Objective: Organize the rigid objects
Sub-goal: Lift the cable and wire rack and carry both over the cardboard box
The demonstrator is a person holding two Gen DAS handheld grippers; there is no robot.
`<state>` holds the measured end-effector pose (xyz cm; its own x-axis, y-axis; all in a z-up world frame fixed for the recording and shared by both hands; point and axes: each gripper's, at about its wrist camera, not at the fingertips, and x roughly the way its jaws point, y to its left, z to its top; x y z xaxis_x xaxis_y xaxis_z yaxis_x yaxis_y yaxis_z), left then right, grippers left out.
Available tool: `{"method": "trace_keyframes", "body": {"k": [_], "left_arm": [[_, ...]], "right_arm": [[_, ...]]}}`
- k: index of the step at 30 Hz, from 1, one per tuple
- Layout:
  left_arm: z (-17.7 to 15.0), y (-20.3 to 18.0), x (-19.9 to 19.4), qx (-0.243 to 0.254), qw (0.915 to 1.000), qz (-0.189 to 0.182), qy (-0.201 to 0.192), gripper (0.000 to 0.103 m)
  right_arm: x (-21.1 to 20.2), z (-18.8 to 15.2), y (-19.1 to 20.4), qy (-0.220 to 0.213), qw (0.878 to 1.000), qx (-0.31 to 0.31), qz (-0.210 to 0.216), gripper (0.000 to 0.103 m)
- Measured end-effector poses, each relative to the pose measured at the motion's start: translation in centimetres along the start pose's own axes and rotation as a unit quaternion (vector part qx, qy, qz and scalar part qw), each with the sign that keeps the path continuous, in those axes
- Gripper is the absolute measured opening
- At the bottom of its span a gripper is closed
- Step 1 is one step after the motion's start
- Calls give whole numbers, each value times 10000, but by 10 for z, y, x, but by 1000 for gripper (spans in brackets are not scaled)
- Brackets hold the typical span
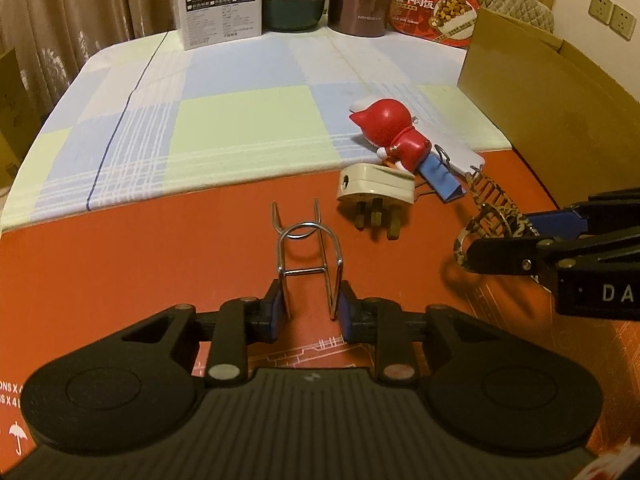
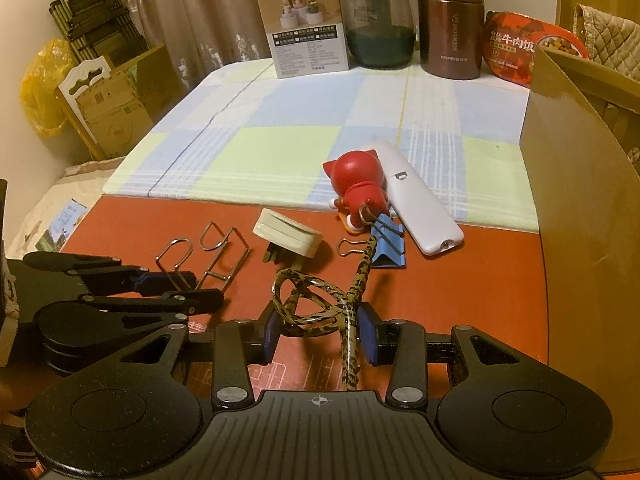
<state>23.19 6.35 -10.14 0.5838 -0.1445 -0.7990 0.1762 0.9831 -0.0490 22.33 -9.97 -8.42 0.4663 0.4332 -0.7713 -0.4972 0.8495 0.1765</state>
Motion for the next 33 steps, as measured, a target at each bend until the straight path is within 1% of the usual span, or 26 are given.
{"method": "trace_keyframes", "body": {"k": [8, 13, 20, 28, 33], "left_arm": [[1, 5, -13, -185, 9997, -93, -118, 22], [4, 8, -24, -295, 9990, -124, -304, 22], [14, 9, -41, -335, 9976, -58, -601, 22], [26, 1, -68, -303, 9952, 33, -929, 22], [35, -14, -85, -233, 9942, -31, -1052, 22]], "right_arm": [[-1, 1, 0, -26, 10000, 1, 25, 37], [-2, 2, 0, -61, 10000, 12, 37, 37], [-9, 5, 1, -194, 9997, 9, 114, 37], [-40, 13, -3, -514, 9985, 134, 158, 37], [-69, 21, -8, -703, 9974, 94, 121, 37]]}}
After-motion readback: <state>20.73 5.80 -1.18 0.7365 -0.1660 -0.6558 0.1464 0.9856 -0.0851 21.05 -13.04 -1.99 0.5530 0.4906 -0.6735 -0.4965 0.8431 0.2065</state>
